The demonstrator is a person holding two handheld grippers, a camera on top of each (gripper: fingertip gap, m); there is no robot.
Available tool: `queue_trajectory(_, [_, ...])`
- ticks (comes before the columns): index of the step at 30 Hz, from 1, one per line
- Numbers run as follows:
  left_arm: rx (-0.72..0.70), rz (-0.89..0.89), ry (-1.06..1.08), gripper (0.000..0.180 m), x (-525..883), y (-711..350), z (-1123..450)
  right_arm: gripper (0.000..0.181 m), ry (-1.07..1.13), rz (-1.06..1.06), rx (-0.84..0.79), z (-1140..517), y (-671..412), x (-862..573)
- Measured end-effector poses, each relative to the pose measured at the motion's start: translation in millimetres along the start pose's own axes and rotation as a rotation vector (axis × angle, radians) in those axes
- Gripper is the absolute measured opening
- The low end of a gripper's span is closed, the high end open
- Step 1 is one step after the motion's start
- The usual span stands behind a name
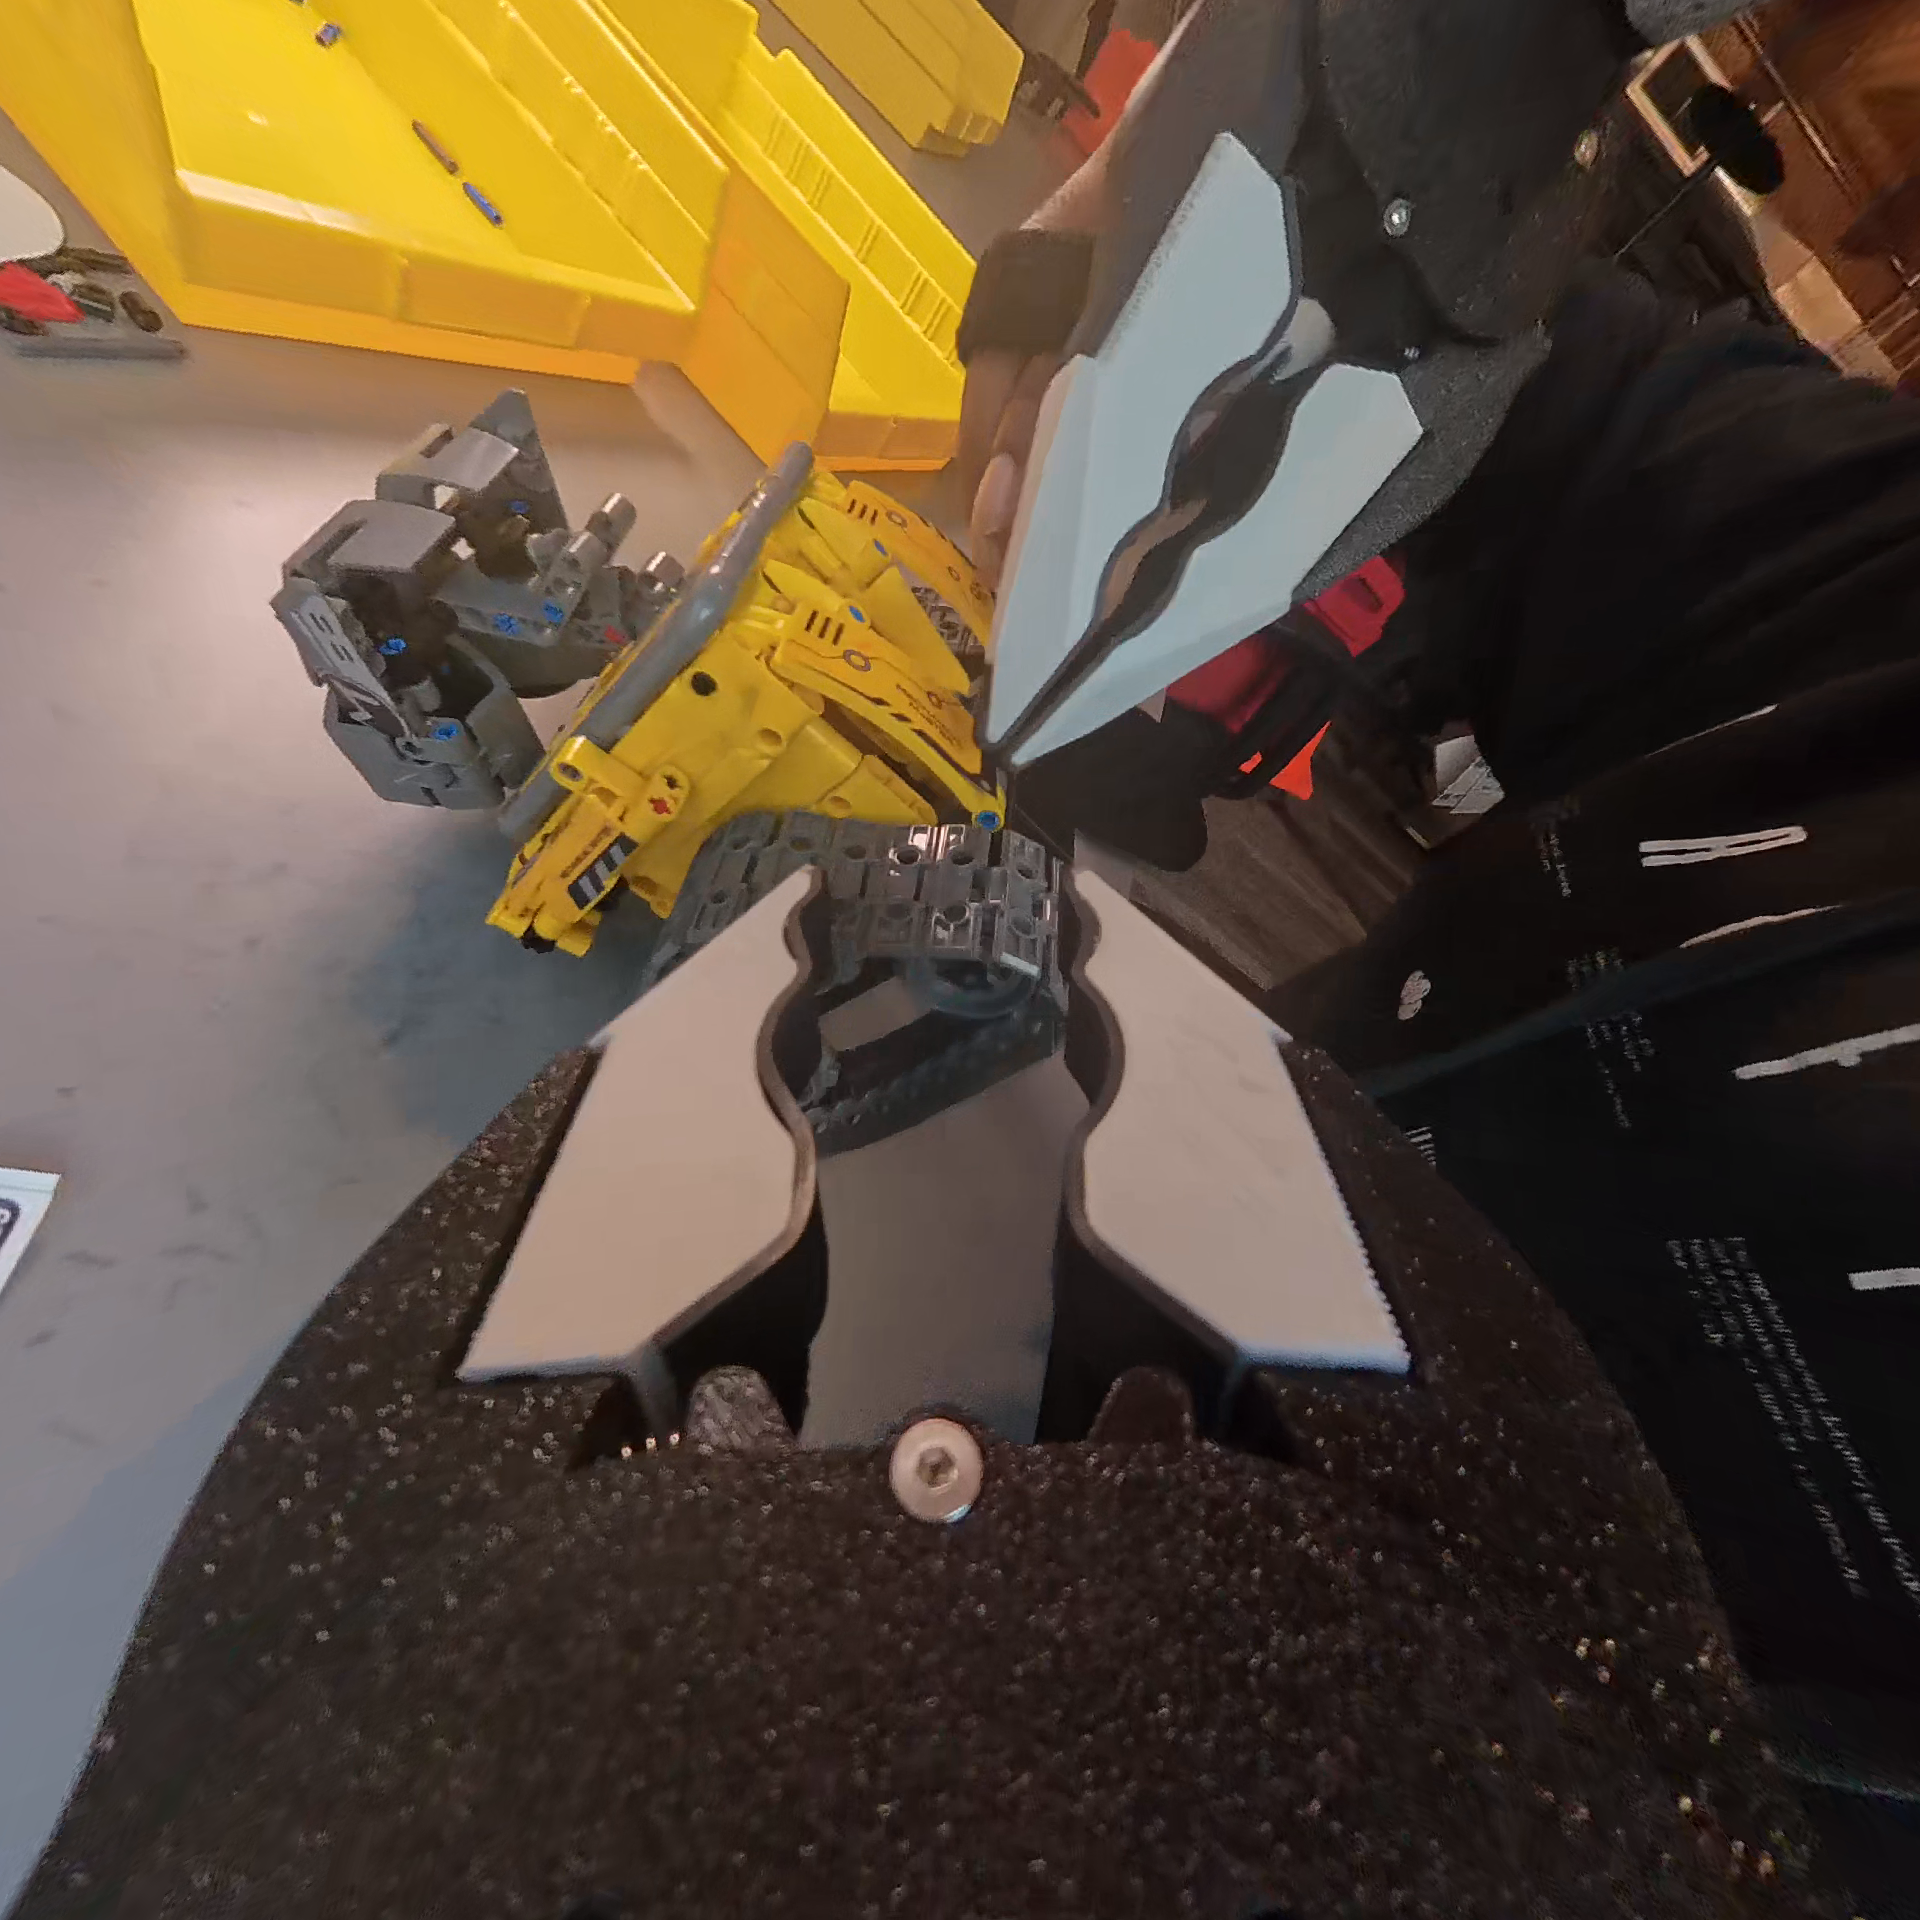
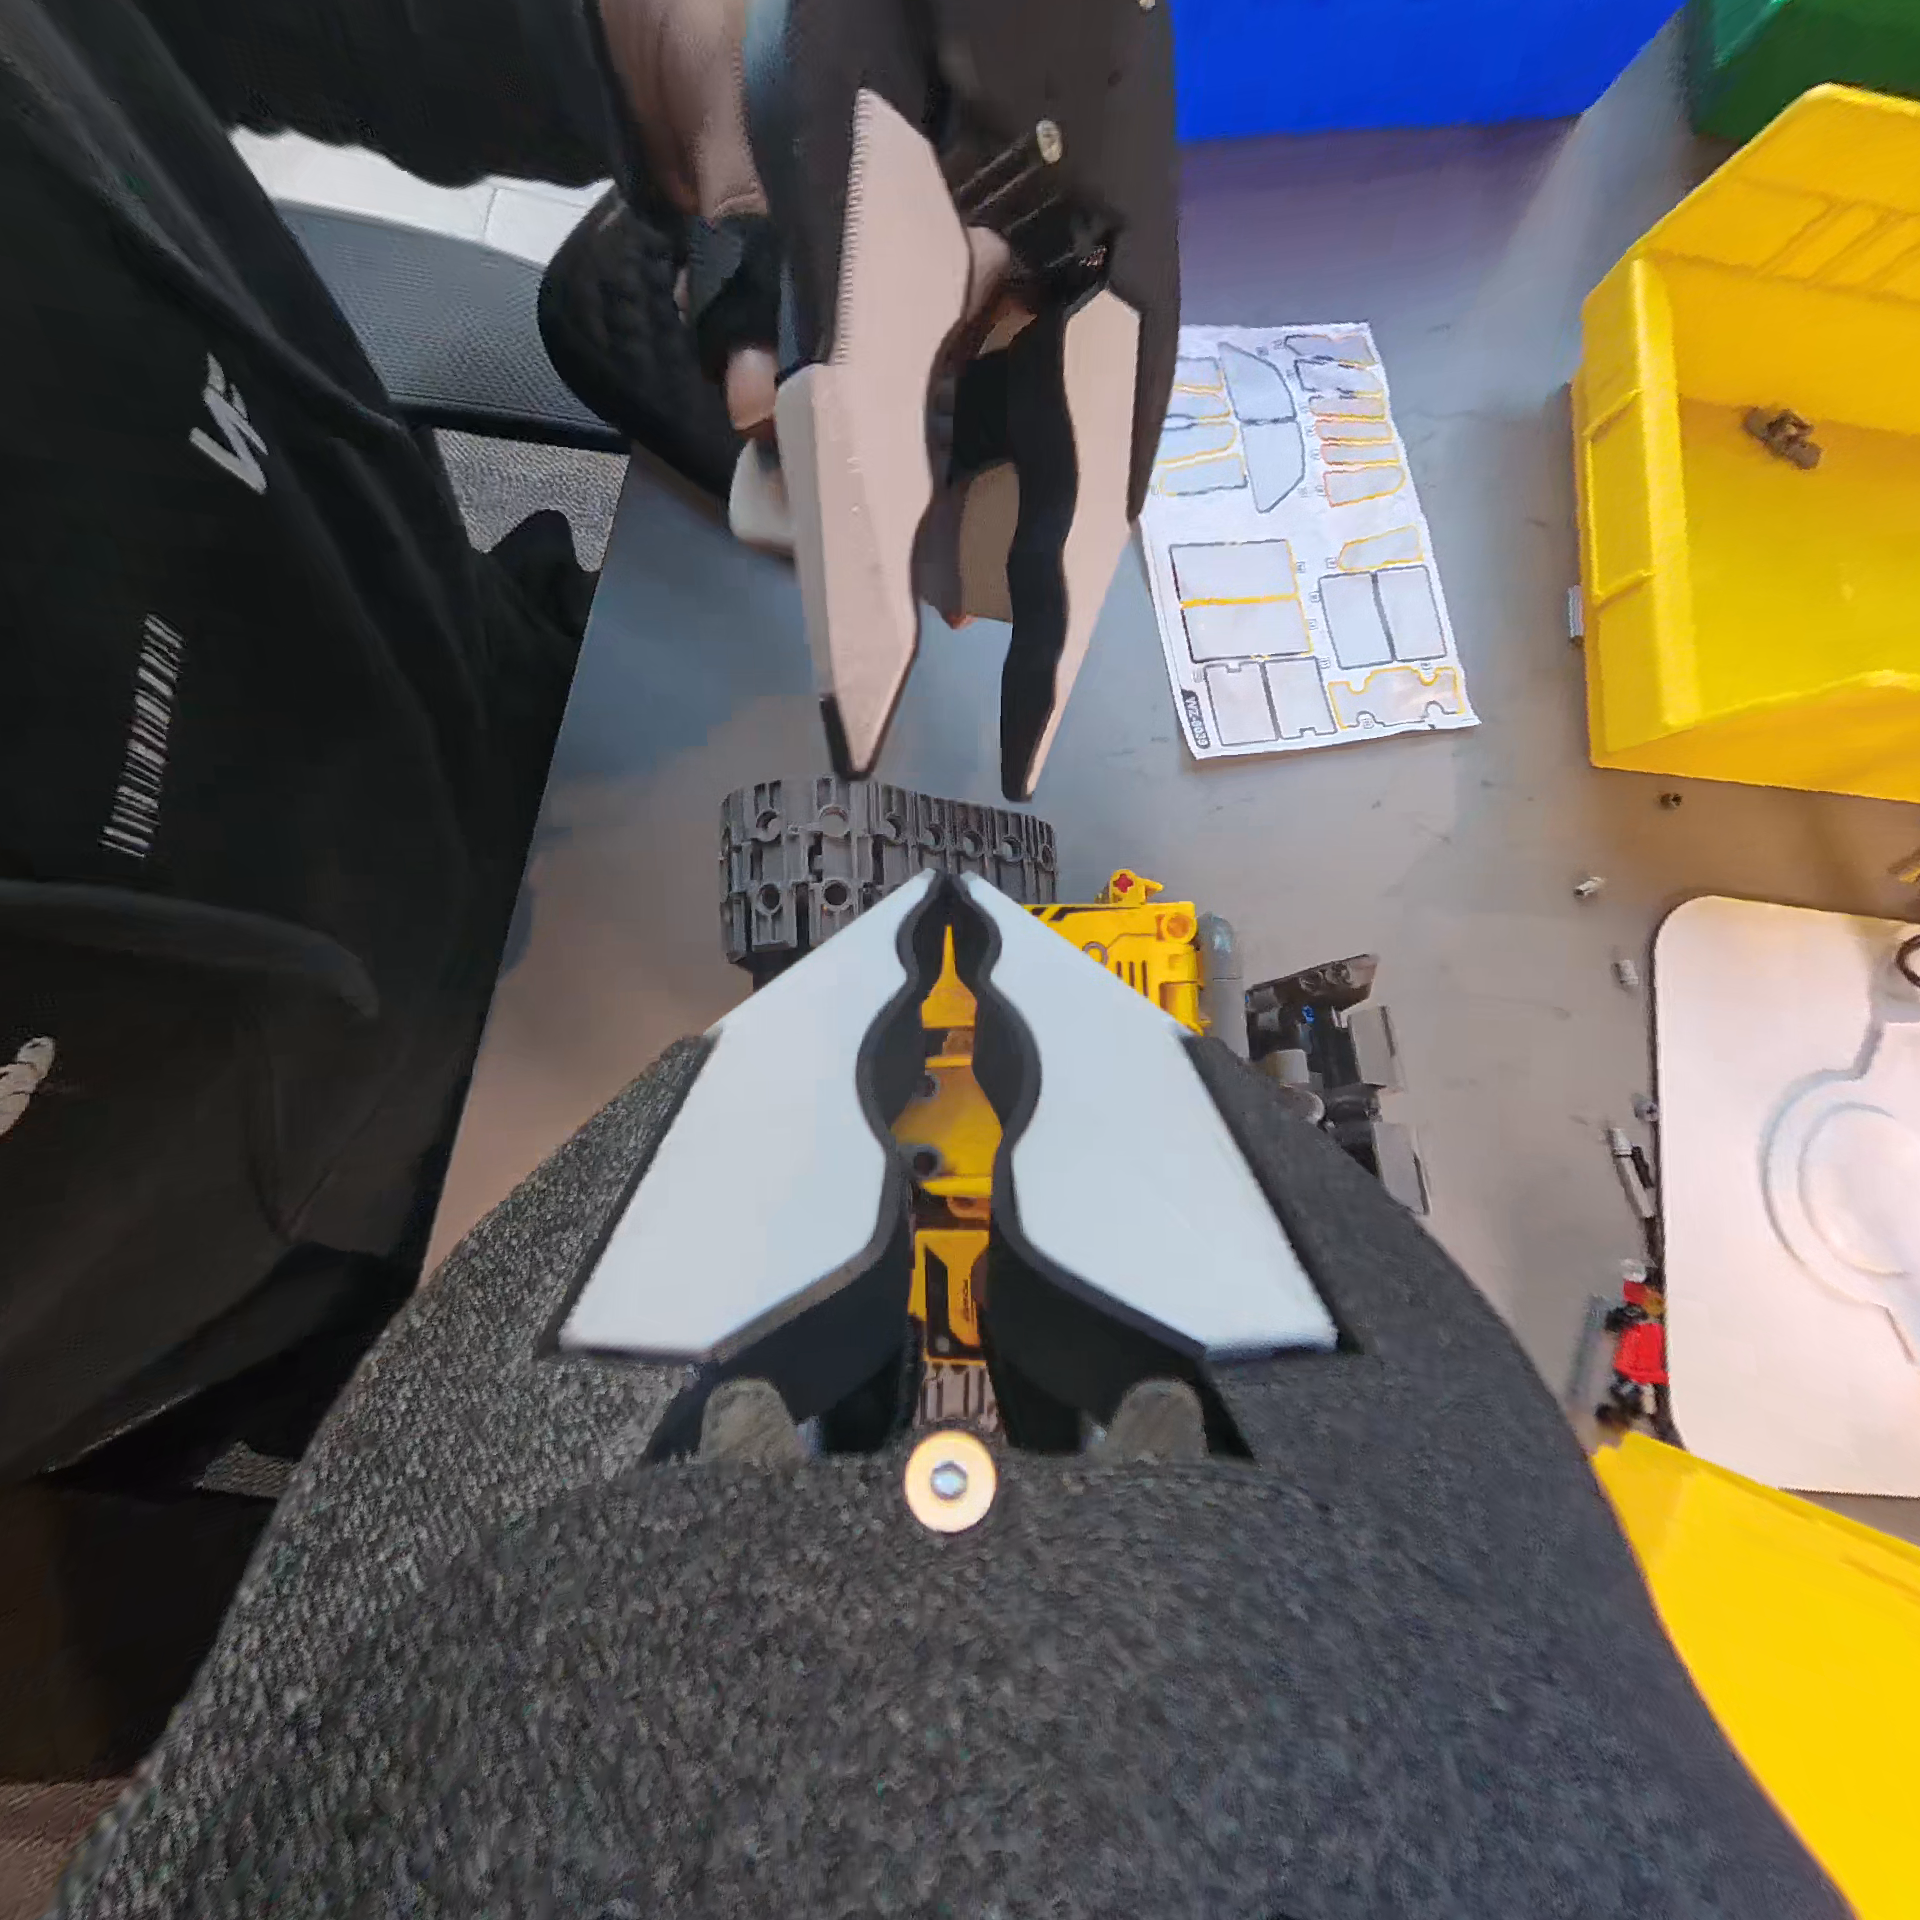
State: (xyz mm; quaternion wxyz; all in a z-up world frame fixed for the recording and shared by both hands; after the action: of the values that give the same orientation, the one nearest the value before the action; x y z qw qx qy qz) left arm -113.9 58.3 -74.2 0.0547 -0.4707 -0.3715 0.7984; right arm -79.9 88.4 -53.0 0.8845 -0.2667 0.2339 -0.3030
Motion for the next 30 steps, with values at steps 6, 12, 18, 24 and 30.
queue_trajectory(6, [-0.009, -0.195, -0.046, 0.067, 3, 15, -15, 0.000, 0.041, 0.060, 0.087, -6, 9, 6])
queue_trajectory(12, [-0.031, -0.227, -0.051, 0.062, 6, 15, -16, 0.003, 0.137, 0.208, 0.123, -6, 10, 12])
queue_trajectory(18, [-0.063, -0.224, -0.029, 0.062, 7, 16, -15, 0.000, 0.144, 0.213, 0.140, -2, 14, 18])
queue_trajectory(24, [-0.077, -0.217, 0.002, 0.060, 7, 17, -13, 0.008, 0.165, 0.009, 0.085, 10, 16, -12])
queue_trajectory(30, [-0.081, -0.210, 0.023, 0.059, 7, 17, -13, 0.027, -0.001, -0.130, 0.046, -2, 17, -18])
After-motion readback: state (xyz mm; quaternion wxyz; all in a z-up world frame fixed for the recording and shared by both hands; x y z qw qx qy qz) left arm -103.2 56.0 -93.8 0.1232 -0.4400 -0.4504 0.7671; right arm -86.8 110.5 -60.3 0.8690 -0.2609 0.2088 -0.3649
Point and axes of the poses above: each gripper's, where its closed fingertips meet, z back along the fingers, y out of its underside, x = y × z across the jaws, the point moved 2 cm from there along z, back along the fingers, and after that the axes turned 12 degrees about z, right-handed, at the moved point
